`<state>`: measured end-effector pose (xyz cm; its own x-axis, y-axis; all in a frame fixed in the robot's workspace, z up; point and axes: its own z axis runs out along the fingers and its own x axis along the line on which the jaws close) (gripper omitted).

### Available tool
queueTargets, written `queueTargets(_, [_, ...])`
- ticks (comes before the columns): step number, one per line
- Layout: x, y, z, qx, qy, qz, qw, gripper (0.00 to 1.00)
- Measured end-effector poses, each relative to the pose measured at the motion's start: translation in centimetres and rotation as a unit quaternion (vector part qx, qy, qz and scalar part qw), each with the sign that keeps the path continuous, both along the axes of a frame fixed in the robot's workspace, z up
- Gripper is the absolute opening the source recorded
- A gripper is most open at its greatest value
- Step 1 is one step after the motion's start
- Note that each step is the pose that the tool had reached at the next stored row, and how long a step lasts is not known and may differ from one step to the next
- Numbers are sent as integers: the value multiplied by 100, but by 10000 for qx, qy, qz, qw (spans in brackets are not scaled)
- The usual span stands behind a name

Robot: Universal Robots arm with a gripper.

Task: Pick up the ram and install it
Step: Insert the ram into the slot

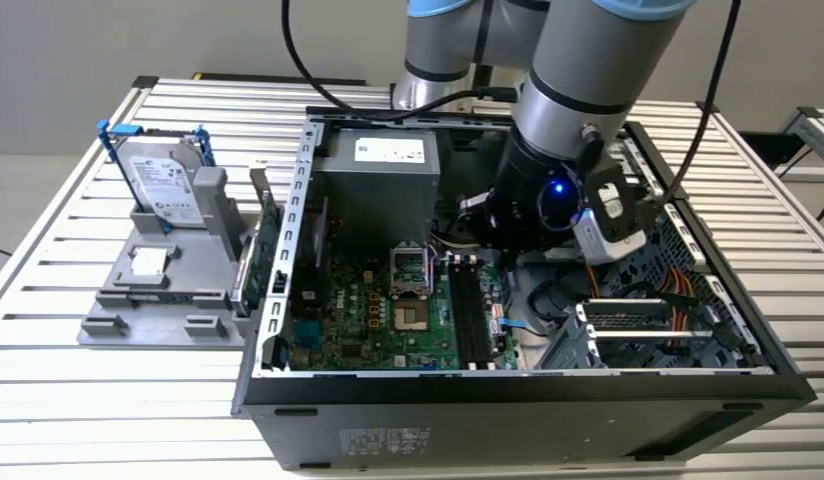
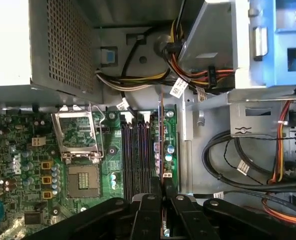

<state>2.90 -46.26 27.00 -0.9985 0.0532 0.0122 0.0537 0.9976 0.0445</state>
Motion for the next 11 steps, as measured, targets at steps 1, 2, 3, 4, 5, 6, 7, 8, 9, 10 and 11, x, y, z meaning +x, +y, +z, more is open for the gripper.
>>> queueTargets(1, [0,-11,-18,1,0,0,10000,0])
queueTargets(2, [0,-20,-36,1,0,0,10000,0])
queueTargets(3, [0,-29,-53,0,0,0,10000,0])
queueTargets(4, [0,-40,-71,0,0,0,10000,0])
queueTargets(5, [0,-91,-149,0,0,21,10000,0])
queueTargets(6, [-9,-129,-172,1,0,103,9999,0])
queueTargets(7, [-12,-151,-189,1,0,155,9999,0])
queueTargets(8, [-14,-158,-197,1,0,171,9999,0])
queueTargets(9, [-15,-161,-208,2,0,175,9998,0])
queueTargets(10, [-15,-163,-220,1,0,175,9998,0])
queueTargets(11, [-16,-166,-232,0,1,175,9998,0])
